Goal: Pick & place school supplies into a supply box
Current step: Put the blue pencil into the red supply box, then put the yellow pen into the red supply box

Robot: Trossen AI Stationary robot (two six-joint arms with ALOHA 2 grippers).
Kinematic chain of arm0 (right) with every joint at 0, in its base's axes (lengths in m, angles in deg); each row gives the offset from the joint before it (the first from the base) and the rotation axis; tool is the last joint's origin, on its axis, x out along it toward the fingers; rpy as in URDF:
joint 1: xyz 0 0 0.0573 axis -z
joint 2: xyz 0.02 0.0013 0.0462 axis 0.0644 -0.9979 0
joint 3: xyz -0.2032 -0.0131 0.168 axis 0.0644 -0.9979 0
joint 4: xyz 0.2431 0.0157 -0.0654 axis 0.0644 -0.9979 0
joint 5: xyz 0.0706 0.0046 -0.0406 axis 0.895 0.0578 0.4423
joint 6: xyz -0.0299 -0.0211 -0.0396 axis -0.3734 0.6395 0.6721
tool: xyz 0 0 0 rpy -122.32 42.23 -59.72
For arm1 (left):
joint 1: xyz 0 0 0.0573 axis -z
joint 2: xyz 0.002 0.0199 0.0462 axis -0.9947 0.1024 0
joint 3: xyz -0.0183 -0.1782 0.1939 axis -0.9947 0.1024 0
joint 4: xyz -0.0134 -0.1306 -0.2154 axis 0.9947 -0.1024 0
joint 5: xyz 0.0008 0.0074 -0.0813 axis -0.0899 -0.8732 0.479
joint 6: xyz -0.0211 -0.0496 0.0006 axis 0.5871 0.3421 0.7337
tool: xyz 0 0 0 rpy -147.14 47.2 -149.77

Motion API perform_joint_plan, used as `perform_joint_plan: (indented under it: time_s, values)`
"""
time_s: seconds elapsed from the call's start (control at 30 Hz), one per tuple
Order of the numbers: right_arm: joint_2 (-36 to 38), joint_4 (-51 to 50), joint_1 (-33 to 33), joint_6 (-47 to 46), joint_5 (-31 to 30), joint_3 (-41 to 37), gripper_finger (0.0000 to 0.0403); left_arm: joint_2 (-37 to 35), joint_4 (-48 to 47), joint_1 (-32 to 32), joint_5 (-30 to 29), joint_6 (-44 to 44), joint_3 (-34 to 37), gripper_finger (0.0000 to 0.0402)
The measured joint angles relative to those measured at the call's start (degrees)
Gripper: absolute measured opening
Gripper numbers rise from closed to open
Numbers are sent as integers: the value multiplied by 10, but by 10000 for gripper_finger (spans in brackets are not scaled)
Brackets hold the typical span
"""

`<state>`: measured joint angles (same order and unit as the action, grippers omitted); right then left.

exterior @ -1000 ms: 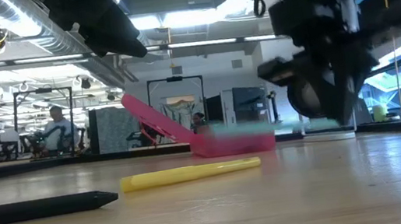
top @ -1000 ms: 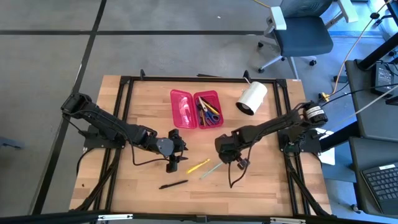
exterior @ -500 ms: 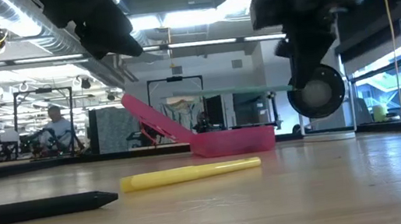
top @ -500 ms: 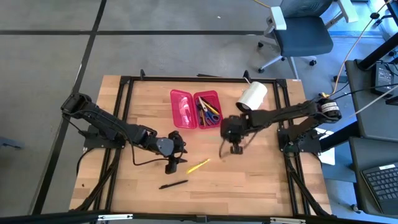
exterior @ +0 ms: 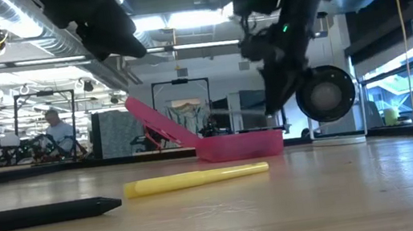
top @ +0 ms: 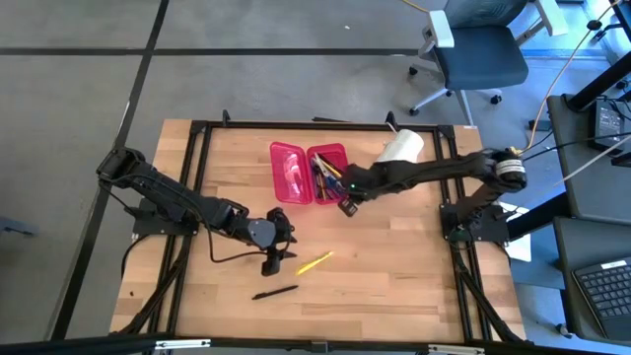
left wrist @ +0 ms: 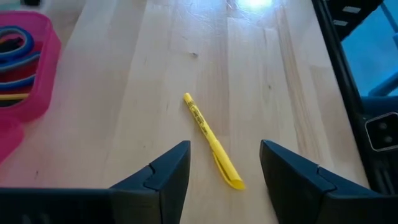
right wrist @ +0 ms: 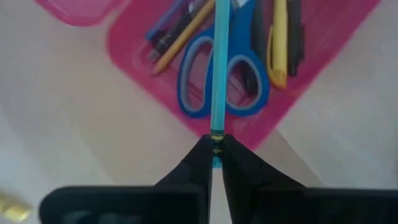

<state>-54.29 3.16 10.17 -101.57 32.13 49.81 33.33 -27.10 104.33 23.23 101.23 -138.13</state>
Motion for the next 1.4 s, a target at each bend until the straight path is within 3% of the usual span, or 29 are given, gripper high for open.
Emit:
perform_joint_plan:
  time_s: [0.23,0.73,1.17,1.4]
  values:
    - [-59,46,34,15,13,0,30,0,-2,0,-5,1,0,187]
    - [-69,43,56,31,39,0,34,0,0,0,-7,-7,0,185]
    - [-58,37,56,108,28,1,121,0,1,0,-7,-14,0,187]
    - [-9,29,33,218,2,37,132,0,1,0,-7,-14,0,186]
